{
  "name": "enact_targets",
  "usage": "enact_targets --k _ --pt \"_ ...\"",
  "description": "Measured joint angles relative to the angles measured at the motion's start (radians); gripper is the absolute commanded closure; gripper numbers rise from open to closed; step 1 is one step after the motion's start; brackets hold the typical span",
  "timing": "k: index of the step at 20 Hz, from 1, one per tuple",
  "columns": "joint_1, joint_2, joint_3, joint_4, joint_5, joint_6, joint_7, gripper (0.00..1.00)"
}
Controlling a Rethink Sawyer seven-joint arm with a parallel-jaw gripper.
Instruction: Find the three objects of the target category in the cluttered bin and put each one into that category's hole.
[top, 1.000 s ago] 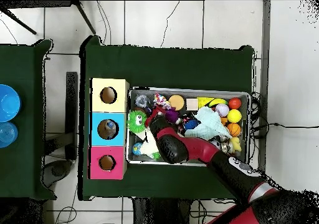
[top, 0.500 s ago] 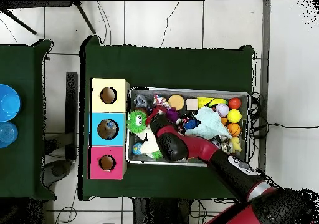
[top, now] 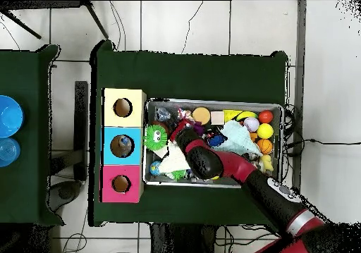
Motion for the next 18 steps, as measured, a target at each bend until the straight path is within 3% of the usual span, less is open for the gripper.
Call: enact_targets --k 6,18 --pt "-0.007 -0.054 0.001 0.006 0.000 0.047 0.000 1.00" --pt "0.100 -0.199 -0.032 0.023 0.048 0.047 0.000 1.00"
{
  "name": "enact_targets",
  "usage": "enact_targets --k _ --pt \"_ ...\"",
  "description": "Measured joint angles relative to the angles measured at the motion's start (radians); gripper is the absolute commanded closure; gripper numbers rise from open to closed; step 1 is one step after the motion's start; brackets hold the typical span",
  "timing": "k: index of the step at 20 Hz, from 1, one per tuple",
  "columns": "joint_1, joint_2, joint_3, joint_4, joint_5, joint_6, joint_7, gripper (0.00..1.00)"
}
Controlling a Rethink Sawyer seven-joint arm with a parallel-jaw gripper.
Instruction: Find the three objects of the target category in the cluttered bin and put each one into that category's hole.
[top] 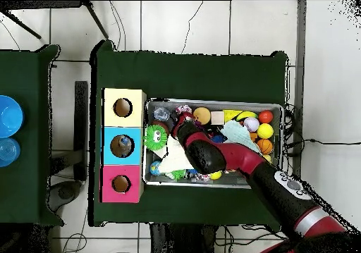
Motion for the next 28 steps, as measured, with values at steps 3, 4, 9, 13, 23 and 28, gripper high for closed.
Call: enact_targets --k 3,4,9,13,23,28 --pt "0.016 -0.006 -0.006 0.001 0.008 0.000 0.000 1.00" --pt "0.020 -0.005 -0.009 0.001 0.010 0.000 0.000 1.00" --pt "0.063 -0.006 -0.046 0.001 0.035 0.002 0.000 1.00" --pt "0.122 -0.018 -0.095 -0.002 0.062 0.011 0.000 0.00" --pt "0.150 -0.047 -0.136 -0.018 0.104 0.011 0.000 0.00" --pt "0.150 -0.042 -0.140 -0.019 0.104 0.010 0.000 0.00"
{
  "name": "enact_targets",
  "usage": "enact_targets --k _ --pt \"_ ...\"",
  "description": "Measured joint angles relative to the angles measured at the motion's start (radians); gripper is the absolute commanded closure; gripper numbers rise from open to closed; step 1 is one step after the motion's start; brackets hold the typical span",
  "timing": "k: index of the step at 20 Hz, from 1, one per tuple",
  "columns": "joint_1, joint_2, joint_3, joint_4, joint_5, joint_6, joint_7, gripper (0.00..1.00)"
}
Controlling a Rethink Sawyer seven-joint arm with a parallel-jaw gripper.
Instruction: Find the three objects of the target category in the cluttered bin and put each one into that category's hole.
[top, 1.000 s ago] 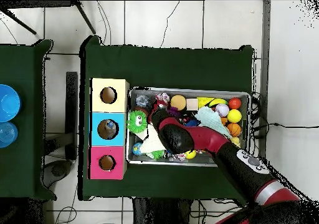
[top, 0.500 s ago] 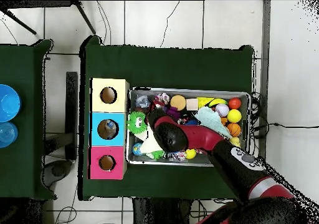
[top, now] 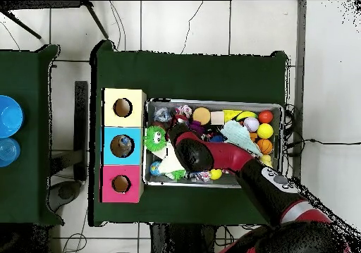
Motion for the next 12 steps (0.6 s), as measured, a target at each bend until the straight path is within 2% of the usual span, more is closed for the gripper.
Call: enact_targets --k 4,12 --pt "0.001 0.006 -0.003 -0.004 0.000 0.000 0.000 0.00" --pt "-0.019 0.079 -0.003 -0.030 0.000 0.000 0.000 0.00"
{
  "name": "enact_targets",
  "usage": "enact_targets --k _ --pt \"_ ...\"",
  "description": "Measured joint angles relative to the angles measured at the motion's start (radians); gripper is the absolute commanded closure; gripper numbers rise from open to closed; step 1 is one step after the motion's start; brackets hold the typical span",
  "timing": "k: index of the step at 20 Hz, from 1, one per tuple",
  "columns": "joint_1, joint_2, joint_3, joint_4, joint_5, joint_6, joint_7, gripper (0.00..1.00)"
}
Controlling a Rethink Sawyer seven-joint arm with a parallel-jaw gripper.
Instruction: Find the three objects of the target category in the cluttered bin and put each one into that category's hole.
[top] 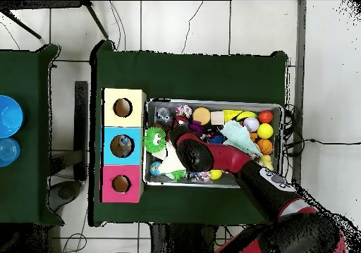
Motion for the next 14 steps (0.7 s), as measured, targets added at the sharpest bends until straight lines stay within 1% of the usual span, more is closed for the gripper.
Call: enact_targets --k 3,8,14 --pt "-0.022 0.029 0.012 0.000 0.000 -0.001 0.000 0.00" --pt "-0.089 0.085 0.065 0.000 -0.009 0.000 0.000 0.00" --pt "-0.127 0.119 0.095 0.000 -0.029 0.000 0.000 0.00"
